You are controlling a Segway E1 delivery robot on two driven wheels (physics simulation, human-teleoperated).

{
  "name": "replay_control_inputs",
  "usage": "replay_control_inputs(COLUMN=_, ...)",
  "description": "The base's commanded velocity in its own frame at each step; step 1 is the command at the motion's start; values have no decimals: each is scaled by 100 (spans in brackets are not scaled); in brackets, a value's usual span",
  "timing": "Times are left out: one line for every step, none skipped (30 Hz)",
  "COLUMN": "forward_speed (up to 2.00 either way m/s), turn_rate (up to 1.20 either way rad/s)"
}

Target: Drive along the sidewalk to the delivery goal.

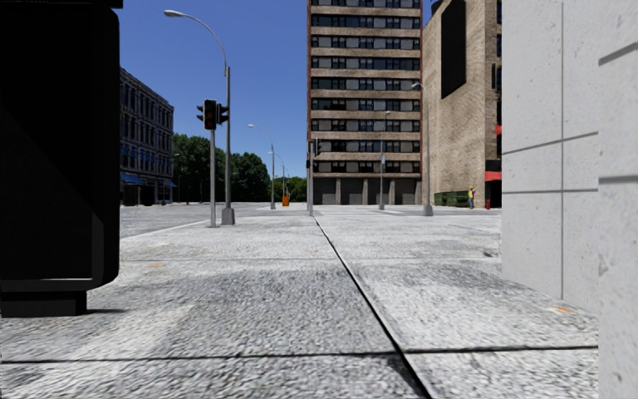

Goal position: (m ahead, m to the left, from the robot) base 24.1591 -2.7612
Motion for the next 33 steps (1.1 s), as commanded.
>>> replay_control_inputs(forward_speed=200, turn_rate=0)
replay_control_inputs(forward_speed=200, turn_rate=0)
replay_control_inputs(forward_speed=200, turn_rate=0)
replay_control_inputs(forward_speed=200, turn_rate=0)
replay_control_inputs(forward_speed=200, turn_rate=0)
replay_control_inputs(forward_speed=200, turn_rate=0)
replay_control_inputs(forward_speed=200, turn_rate=0)
replay_control_inputs(forward_speed=200, turn_rate=0)
replay_control_inputs(forward_speed=200, turn_rate=0)
replay_control_inputs(forward_speed=200, turn_rate=0)
replay_control_inputs(forward_speed=200, turn_rate=0)
replay_control_inputs(forward_speed=200, turn_rate=0)
replay_control_inputs(forward_speed=200, turn_rate=0)
replay_control_inputs(forward_speed=200, turn_rate=0)
replay_control_inputs(forward_speed=200, turn_rate=0)
replay_control_inputs(forward_speed=200, turn_rate=0)
replay_control_inputs(forward_speed=200, turn_rate=0)
replay_control_inputs(forward_speed=200, turn_rate=0)
replay_control_inputs(forward_speed=200, turn_rate=0)
replay_control_inputs(forward_speed=200, turn_rate=0)
replay_control_inputs(forward_speed=200, turn_rate=0)
replay_control_inputs(forward_speed=200, turn_rate=0)
replay_control_inputs(forward_speed=200, turn_rate=0)
replay_control_inputs(forward_speed=200, turn_rate=0)
replay_control_inputs(forward_speed=200, turn_rate=0)
replay_control_inputs(forward_speed=200, turn_rate=0)
replay_control_inputs(forward_speed=200, turn_rate=0)
replay_control_inputs(forward_speed=200, turn_rate=0)
replay_control_inputs(forward_speed=200, turn_rate=0)
replay_control_inputs(forward_speed=200, turn_rate=0)
replay_control_inputs(forward_speed=200, turn_rate=0)
replay_control_inputs(forward_speed=200, turn_rate=0)
replay_control_inputs(forward_speed=200, turn_rate=0)
